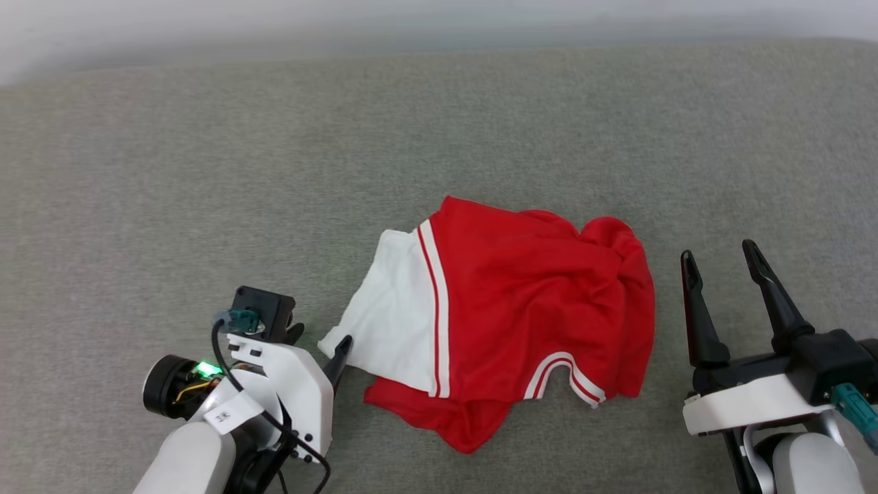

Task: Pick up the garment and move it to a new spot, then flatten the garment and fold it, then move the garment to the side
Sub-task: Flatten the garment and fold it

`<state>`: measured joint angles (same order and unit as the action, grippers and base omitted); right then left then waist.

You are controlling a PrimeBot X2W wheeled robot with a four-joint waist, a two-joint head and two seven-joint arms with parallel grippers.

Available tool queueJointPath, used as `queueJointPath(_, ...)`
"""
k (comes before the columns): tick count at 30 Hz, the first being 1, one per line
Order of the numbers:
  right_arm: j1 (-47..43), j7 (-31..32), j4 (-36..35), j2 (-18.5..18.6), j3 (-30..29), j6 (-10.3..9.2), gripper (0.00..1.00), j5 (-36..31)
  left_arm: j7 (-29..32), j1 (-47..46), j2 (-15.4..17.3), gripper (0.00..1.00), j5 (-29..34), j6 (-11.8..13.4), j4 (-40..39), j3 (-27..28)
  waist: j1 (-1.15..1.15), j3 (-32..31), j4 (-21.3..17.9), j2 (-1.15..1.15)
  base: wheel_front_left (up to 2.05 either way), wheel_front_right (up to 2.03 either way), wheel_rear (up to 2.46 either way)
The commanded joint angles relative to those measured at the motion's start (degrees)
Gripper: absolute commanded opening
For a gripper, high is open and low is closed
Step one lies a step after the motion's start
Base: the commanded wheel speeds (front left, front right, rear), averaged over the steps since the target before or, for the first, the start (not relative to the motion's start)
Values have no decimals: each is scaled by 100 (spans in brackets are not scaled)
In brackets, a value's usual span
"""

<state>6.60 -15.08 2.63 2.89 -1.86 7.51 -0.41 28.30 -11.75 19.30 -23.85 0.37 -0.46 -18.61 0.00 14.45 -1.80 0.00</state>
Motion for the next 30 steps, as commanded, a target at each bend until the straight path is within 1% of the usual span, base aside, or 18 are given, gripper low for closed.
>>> queueJointPath(1,79,-14,-31,-3,-1,-4,100,4,58,-57,18,100,53,28,112,-40,0,153,-145,0,0,0,0)
queueJointPath(4,98,-14,-43,-3,-4,-4,100,11,38,-79,43,100,91,67,245,-37,0,223,-209,0,0,0,0)
queueJointPath(8,123,-14,-78,-3,-43,-4,100,10,108,-45,59,100,67,24,577,-114,0,331,-280,0,0,0,0)
queueJointPath(9,122,-14,-86,-4,-45,-4,100,7,150,-23,79,91,80,19,672,-143,0,347,-288,0,0,0,0)
queueJointPath(10,123,-14,-91,-4,-50,-4,100,5,158,-1,99,29,99,19,765,-157,0,359,-294,0,0,0,0)
queueJointPath(11,124,-14,-91,-3,-55,-4,100,0,144,13,111,0,116,24,852,-159,0,365,-298,0,0,0,0)
queueJointPath(14,140,-14,-63,-3,-62,-4,100,-7,18,29,108,0,104,21,995,-140,0,340,-285,0,0,0,0)
queueJointPath(16,123,-14,-33,-3,-58,-4,100,-13,-231,-51,84,0,92,70,982,-41,0,283,-247,0,0,0,0)
queueJointPath(22,64,-14,96,-3,0,-4,100,-22,-1044,-279,204,0,135,243,888,390,0,15,-125,0,0,0,0)
queueJointPath(26,53,-14,167,-3,15,-4,100,-6,-1479,-313,367,0,109,424,856,779,0,-113,-56,0,0,0,0)
queueJointPath(30,25,-14,215,-3,1,-4,100,-8,-1662,-216,506,0,-20,506,973,1081,0,-171,-9,0,0,0,0)
